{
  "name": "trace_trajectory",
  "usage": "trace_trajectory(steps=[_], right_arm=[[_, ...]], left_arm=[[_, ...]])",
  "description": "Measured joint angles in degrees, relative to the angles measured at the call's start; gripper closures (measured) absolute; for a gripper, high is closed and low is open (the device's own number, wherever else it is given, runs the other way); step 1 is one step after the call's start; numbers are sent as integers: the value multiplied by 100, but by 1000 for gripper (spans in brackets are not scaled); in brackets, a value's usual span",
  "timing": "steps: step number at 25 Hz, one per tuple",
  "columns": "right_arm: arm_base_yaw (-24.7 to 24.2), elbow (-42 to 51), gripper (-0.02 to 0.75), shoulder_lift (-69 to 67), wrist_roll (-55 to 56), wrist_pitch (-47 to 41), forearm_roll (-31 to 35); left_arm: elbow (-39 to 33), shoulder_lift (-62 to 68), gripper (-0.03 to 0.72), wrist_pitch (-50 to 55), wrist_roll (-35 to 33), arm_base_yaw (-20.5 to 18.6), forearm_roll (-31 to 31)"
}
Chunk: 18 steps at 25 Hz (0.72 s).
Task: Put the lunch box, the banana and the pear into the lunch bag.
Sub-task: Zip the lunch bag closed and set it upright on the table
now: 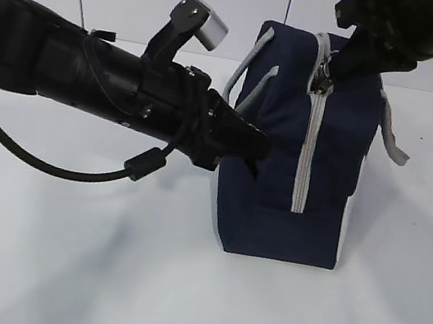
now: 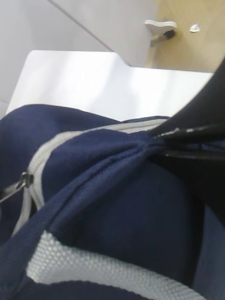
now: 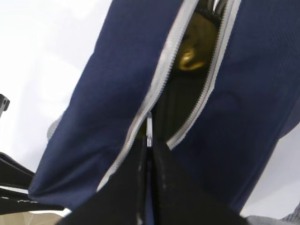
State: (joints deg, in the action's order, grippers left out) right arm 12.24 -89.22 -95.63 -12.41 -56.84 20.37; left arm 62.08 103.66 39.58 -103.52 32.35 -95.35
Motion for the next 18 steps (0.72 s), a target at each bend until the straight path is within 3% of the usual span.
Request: trace_trajectory(steps=[18], right_arm=[[-199,-666,731,-438,20,555,-94]], left_arm=[[9,0,692,31,277,0,378]])
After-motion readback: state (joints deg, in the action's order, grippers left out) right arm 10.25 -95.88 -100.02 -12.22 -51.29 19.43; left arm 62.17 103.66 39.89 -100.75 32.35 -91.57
